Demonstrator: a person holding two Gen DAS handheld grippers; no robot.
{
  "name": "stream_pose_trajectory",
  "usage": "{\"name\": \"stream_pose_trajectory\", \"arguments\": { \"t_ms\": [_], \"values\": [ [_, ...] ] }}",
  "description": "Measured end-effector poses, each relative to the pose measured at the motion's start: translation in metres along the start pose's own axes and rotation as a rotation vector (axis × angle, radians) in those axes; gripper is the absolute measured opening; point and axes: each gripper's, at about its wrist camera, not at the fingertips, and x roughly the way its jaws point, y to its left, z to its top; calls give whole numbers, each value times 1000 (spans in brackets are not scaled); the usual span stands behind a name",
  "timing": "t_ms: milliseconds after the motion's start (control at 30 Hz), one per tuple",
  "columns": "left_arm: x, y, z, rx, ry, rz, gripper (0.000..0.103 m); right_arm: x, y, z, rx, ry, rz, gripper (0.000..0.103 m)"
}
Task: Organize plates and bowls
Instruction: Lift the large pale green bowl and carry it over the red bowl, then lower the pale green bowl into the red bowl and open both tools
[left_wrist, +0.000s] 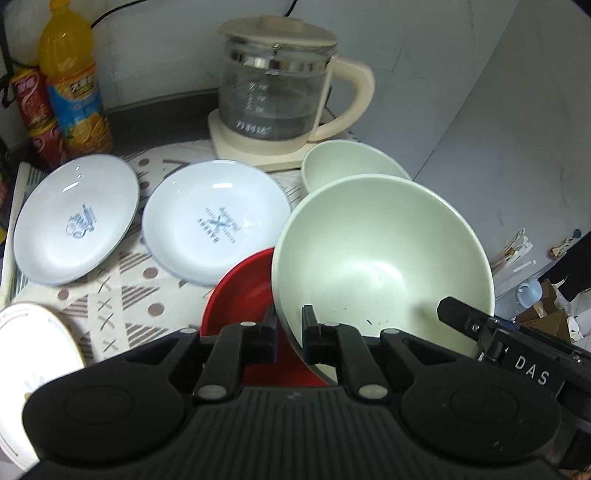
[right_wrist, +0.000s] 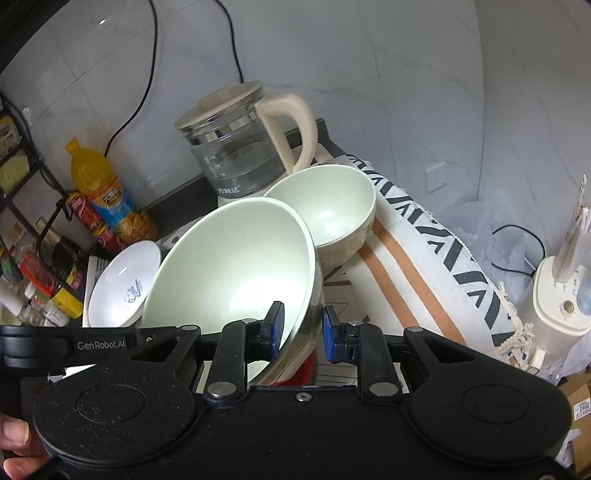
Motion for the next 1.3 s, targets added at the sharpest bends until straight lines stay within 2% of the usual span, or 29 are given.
{"name": "stream_pose_trajectory", "arguments": {
  "t_ms": [800, 1000, 1300],
  "values": [
    [14, 25, -21, -39, 83, 38, 10, 30, 21, -21, -110, 120, -16, 21],
    [22, 31, -23, -58, 107, 37, 10, 33, 24, -19, -143, 117, -26, 21],
    [15, 33, -18, -81, 94, 45, 12, 35, 23, -19, -153, 108, -29, 19]
  ]
}}
